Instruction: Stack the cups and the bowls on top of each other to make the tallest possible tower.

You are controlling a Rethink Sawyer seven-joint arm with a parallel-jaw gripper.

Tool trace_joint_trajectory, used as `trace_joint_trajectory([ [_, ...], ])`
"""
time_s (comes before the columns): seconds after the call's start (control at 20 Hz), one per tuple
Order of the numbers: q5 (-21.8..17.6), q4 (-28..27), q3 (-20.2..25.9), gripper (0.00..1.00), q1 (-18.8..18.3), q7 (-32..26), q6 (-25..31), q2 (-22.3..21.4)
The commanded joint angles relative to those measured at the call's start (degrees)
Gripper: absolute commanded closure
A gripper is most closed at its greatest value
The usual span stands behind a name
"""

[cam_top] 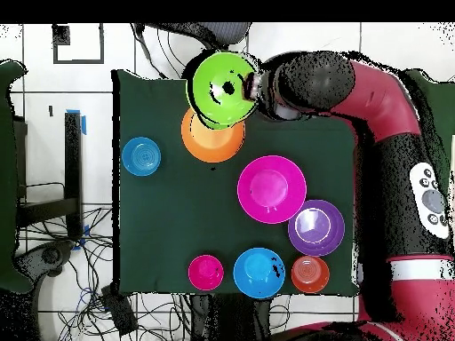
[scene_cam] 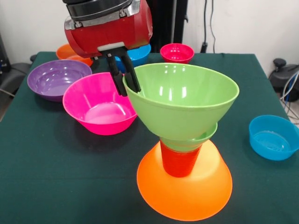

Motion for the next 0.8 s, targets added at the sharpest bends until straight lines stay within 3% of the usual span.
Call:
trace_joint_trajectory([
  [0.05, 1.3, 3.8, 0.4, 1.0, 1.4, 2.1, -3.8, 1.4],
  [0.8, 5.0, 2.8, 1.7, 1.0, 1.2, -1.3, 1.7, 3.4],
])
